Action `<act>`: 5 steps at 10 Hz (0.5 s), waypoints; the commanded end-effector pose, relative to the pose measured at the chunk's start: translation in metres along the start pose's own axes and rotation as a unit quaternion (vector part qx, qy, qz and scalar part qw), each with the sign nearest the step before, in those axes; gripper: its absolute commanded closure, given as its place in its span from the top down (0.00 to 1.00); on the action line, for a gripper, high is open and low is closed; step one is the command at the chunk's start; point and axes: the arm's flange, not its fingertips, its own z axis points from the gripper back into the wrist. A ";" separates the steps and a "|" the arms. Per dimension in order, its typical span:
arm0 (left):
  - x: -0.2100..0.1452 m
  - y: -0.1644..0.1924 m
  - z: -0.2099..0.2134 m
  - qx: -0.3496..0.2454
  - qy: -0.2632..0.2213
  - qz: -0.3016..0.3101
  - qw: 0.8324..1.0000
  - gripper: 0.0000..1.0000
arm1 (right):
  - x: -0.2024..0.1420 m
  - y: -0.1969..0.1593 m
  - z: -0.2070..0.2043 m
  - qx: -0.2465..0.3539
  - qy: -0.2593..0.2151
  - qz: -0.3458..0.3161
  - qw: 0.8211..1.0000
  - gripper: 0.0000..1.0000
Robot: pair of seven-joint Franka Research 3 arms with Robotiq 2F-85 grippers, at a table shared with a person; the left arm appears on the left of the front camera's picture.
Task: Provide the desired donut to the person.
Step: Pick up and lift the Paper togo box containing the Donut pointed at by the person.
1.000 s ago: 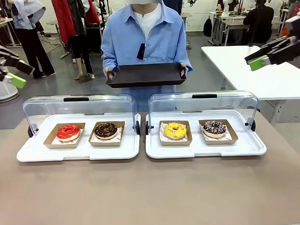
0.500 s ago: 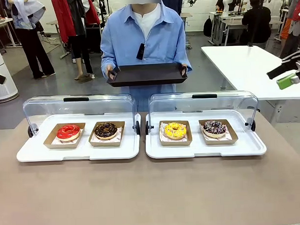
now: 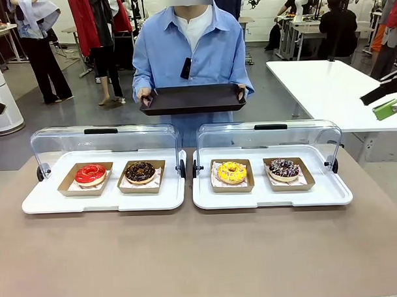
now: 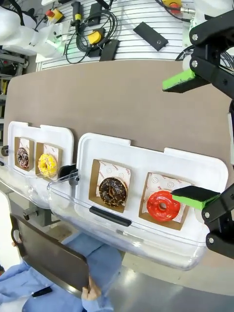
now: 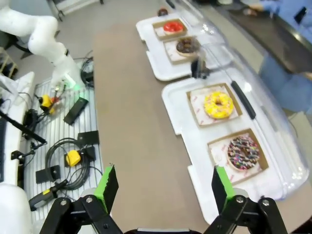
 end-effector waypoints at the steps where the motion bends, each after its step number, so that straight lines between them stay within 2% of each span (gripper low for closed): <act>1: -0.019 0.010 0.012 -0.020 -0.039 0.017 0.999 1.00 | -0.005 -0.004 0.014 0.058 -0.055 0.048 0.996 1.00; 3: -0.051 0.020 0.025 -0.051 -0.083 0.014 0.995 1.00 | -0.028 -0.018 0.027 0.060 -0.077 0.043 0.994 1.00; 5: -0.066 0.021 0.030 -0.069 -0.109 0.006 0.992 1.00 | -0.044 -0.032 0.034 0.053 -0.089 0.028 0.994 1.00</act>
